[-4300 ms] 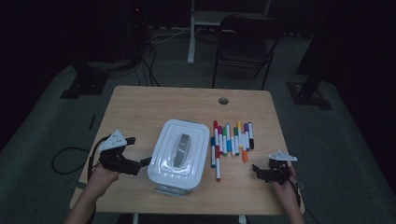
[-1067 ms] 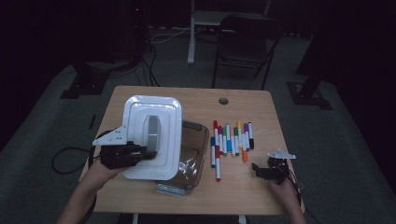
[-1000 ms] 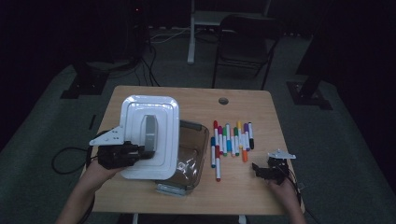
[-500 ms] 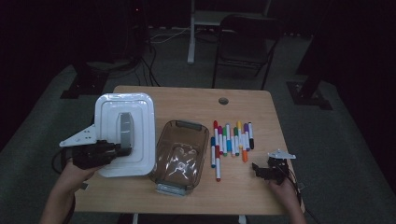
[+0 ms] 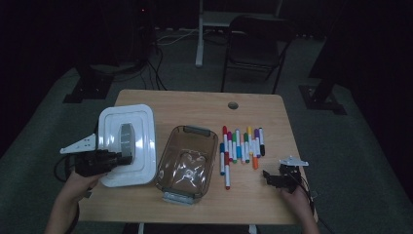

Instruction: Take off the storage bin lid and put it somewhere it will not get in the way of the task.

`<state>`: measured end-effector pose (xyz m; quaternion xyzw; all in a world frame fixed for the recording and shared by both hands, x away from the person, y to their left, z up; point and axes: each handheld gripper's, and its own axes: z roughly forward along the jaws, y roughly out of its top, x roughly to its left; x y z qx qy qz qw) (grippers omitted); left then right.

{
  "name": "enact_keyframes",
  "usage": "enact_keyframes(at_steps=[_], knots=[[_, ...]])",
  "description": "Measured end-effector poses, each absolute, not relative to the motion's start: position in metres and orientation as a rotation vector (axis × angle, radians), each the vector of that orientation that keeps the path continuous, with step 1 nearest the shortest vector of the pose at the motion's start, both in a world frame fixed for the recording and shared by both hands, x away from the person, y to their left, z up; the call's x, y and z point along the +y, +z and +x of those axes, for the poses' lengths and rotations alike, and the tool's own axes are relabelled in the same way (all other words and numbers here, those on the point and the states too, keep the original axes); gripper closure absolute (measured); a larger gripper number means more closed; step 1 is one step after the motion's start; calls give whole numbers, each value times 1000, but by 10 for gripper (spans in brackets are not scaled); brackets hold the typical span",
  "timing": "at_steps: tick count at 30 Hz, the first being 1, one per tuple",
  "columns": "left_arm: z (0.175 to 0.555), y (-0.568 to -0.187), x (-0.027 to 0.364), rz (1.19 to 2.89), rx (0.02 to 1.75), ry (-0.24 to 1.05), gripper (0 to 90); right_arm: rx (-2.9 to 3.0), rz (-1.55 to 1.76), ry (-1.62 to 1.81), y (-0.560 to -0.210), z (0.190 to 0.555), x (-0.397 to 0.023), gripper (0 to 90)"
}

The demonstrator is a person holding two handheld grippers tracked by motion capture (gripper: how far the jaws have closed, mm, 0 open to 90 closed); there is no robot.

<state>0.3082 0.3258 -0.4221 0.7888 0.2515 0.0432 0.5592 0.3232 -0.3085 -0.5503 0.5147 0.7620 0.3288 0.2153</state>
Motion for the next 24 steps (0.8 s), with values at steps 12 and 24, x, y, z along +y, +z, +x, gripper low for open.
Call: enact_keyframes(at_steps=[12,24], knots=[[323,-462,328,1932,686,46,787,2113,1427,912,-550,323,-309,125],[337,-500,316,2013,740,-4,781,2113,1427,911,-550,323,-309,124]])
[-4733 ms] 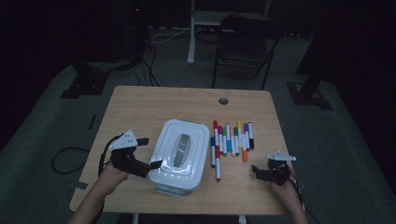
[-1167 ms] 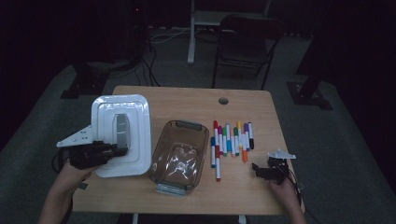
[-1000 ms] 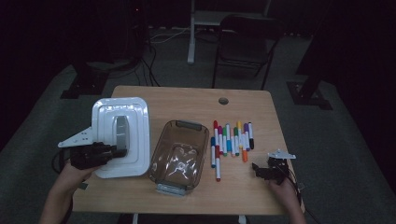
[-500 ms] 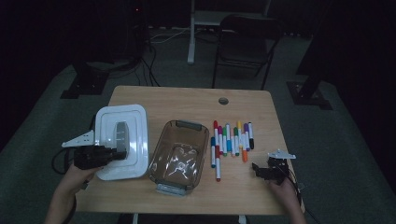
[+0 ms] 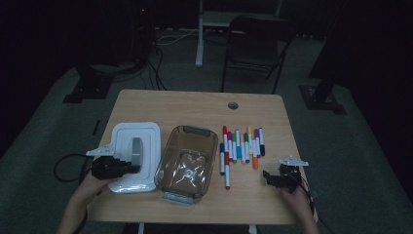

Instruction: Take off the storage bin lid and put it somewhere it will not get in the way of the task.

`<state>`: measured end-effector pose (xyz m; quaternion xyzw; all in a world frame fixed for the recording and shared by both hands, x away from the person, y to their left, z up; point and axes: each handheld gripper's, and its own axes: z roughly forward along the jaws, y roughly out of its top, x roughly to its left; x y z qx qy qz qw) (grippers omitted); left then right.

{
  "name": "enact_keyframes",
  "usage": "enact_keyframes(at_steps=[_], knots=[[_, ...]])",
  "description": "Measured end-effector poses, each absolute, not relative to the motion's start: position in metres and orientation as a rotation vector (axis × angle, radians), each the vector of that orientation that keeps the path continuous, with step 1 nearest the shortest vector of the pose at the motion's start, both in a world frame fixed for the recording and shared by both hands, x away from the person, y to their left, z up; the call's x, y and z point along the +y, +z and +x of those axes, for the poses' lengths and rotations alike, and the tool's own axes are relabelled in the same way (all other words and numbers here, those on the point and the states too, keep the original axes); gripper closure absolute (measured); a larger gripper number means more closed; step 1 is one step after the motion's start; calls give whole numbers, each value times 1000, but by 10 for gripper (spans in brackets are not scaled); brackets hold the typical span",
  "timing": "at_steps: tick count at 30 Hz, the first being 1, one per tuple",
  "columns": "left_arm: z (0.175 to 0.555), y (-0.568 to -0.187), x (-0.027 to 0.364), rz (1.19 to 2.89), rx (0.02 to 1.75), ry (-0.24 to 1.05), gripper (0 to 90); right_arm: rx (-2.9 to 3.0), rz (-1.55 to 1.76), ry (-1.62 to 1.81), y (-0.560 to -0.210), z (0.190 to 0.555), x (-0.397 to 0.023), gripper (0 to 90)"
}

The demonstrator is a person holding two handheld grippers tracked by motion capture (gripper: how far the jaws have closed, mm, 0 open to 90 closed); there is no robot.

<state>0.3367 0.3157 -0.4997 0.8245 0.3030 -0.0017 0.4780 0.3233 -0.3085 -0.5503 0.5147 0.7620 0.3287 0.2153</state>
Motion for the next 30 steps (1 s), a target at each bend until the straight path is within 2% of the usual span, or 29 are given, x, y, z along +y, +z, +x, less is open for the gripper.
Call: enact_keyframes(at_steps=[12,19,22,24,26,30], knots=[[354,-520,316,2055,801,17,748,2113,1427,910,-550,323,-308,124],[361,-535,319,2062,883,24,685,2113,1427,911,-550,324,-309,125],[359,-535,321,2059,891,59,570,2110,1433,910,-550,324,-309,124],[358,-534,323,2044,910,59,422,2110,1429,910,-550,325,-308,124],[355,-532,324,2033,939,111,280,2112,1428,910,-550,326,-308,124],[351,-526,330,1996,963,120,160,2096,1447,905,-550,327,-308,124]])
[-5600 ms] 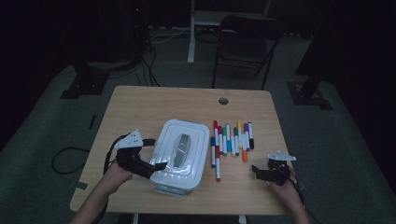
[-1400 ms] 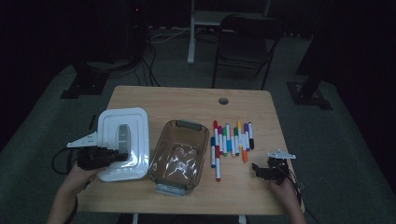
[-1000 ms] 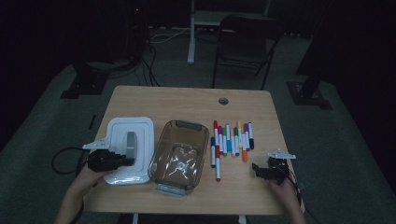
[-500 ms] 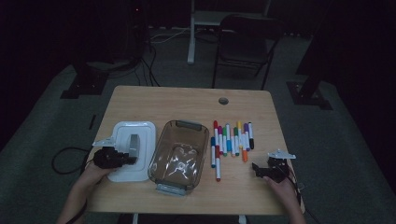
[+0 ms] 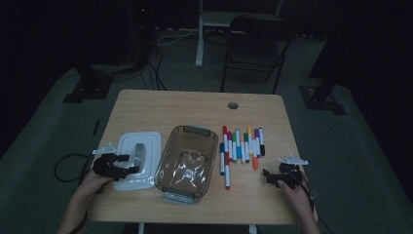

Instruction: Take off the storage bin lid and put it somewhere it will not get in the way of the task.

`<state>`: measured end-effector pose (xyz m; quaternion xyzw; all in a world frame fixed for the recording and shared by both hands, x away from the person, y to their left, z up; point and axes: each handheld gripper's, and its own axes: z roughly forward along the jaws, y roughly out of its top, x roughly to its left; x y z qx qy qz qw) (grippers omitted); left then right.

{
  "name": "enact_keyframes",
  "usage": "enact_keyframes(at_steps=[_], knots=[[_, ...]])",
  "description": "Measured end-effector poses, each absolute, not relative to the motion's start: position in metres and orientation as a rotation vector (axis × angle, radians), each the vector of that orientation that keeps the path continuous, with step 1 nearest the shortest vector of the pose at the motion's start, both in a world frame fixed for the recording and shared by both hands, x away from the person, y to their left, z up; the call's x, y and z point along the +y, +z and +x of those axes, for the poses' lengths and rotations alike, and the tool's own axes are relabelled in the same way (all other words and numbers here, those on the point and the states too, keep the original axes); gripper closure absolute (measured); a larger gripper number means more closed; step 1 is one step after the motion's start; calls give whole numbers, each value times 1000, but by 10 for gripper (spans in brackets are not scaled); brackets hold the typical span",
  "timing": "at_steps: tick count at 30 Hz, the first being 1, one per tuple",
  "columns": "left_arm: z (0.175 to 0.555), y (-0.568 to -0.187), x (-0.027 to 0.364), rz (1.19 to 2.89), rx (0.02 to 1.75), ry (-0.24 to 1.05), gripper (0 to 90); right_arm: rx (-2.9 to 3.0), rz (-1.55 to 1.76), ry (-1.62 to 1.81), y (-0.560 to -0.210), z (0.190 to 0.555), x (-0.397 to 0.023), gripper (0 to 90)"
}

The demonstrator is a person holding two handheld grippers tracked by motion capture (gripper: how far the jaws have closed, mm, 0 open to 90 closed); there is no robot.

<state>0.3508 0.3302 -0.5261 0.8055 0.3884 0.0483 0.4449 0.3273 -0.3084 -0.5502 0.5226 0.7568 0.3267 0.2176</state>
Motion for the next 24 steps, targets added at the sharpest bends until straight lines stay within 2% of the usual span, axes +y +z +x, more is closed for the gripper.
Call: enact_keyframes(at_steps=[1,4,13,24], knots=[[350,-525,331,1992,964,134,156,2090,1452,902,-550,328,-308,124],[348,-523,334,2007,977,143,5,2086,1457,899,-550,329,-308,125],[342,-513,338,1997,1072,362,5,2077,1464,897,-550,332,-308,128],[330,-493,312,2001,975,405,5,2092,1448,902,-550,335,-308,137]])
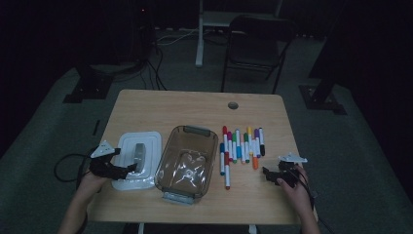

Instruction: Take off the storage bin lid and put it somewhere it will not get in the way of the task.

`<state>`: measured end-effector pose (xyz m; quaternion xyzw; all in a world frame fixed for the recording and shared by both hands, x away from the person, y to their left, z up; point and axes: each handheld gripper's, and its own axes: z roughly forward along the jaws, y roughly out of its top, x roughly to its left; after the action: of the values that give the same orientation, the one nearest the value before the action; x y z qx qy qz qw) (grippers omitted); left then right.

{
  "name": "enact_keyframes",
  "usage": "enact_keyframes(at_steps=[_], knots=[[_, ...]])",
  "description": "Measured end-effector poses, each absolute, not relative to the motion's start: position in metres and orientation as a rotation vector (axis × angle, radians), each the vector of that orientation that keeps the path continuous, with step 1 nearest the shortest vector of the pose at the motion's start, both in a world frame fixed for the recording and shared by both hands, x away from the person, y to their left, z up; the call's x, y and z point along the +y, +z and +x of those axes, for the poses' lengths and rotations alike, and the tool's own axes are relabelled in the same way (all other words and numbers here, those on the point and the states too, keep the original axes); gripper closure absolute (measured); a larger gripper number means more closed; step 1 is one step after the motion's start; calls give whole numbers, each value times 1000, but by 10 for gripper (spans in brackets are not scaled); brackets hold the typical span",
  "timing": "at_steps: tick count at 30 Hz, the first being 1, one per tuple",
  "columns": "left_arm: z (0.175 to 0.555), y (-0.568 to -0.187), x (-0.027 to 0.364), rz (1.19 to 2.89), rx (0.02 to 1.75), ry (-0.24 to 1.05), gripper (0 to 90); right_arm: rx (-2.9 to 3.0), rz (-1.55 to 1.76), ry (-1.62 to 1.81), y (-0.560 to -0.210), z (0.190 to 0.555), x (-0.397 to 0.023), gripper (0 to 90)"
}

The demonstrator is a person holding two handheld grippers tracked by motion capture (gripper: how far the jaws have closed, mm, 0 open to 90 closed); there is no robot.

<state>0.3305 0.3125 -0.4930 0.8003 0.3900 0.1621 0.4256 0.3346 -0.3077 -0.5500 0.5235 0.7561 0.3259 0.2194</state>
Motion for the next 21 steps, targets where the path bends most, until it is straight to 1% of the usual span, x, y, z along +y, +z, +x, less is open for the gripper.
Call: enact_keyframes(at_steps=[7,12,21], knots=[[327,-485,284,2032,870,406,5,2089,1455,902,-550,333,-305,134],[327,-486,266,2052,828,395,5,2017,1548,947,-549,333,-304,134],[324,-488,239,2080,757,358,4,2050,1494,888,-550,333,-300,135]])
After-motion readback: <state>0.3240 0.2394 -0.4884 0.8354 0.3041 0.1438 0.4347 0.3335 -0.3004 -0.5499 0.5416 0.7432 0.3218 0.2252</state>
